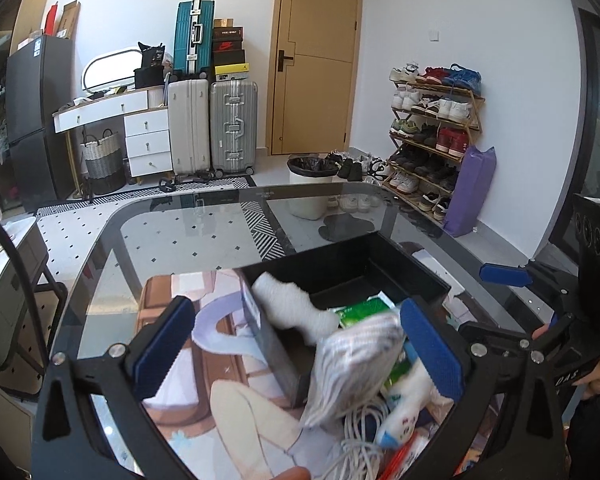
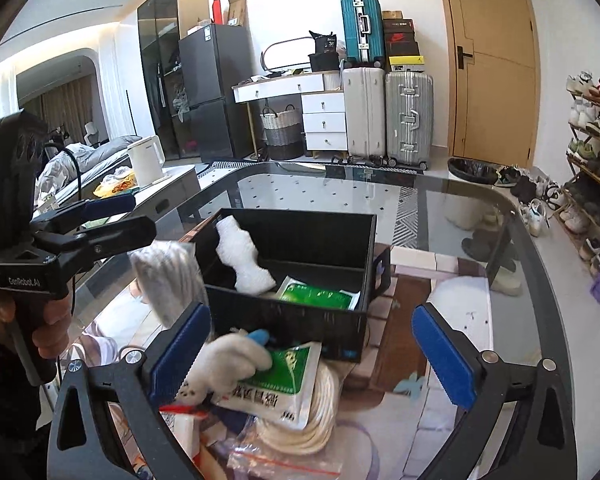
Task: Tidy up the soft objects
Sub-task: 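Open both grippers to drop the sachet and foam tube into the black box, then move the right gripper back to the white packet beside the plush toy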
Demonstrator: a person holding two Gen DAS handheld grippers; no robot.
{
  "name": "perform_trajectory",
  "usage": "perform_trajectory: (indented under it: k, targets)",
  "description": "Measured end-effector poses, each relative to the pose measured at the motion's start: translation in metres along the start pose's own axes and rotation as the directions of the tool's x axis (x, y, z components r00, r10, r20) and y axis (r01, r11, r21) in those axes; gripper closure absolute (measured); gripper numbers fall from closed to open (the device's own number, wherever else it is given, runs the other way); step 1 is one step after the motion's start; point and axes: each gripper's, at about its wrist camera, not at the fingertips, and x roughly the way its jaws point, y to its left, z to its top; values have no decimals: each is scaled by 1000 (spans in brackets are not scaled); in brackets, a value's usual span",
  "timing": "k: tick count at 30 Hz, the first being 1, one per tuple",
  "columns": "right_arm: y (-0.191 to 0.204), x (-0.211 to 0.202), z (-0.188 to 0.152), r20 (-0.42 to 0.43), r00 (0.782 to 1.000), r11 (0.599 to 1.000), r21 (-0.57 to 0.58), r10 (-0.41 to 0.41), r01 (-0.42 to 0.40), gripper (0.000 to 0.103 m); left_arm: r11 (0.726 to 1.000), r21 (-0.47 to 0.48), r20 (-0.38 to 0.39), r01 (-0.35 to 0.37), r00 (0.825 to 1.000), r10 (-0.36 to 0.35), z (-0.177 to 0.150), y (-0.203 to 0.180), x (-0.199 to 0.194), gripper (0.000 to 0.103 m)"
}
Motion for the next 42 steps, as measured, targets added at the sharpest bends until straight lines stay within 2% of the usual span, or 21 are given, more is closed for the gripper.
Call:
perform_trajectory:
  k: [13,21,24,35,42]
  targets:
    - [7,-14,-19,-26,1000,1000,18,-9,9,1,999,-3,-28,-38,999,38,-34,6,-11,0]
    - [8,-21,-31,-46,999,1000,19,-16,17,1,999,-17,-42,-31,999,30,-47,4,-18,0]
    - [9,-24,-33,-52,999,1000,21,-18,19,1,999,-4,-19,-34,999,34,-54,1,-22,0]
    - [13,-31,-50,-78,997,1000,23,2,0,1,1000,2,-9,-13,1000,13,-71,-2,-29,0]
    - [32,-25,-57,-105,994,999,-45,3,-8,1,998,64,-51,19,999,-16,-81,-12,-27,0]
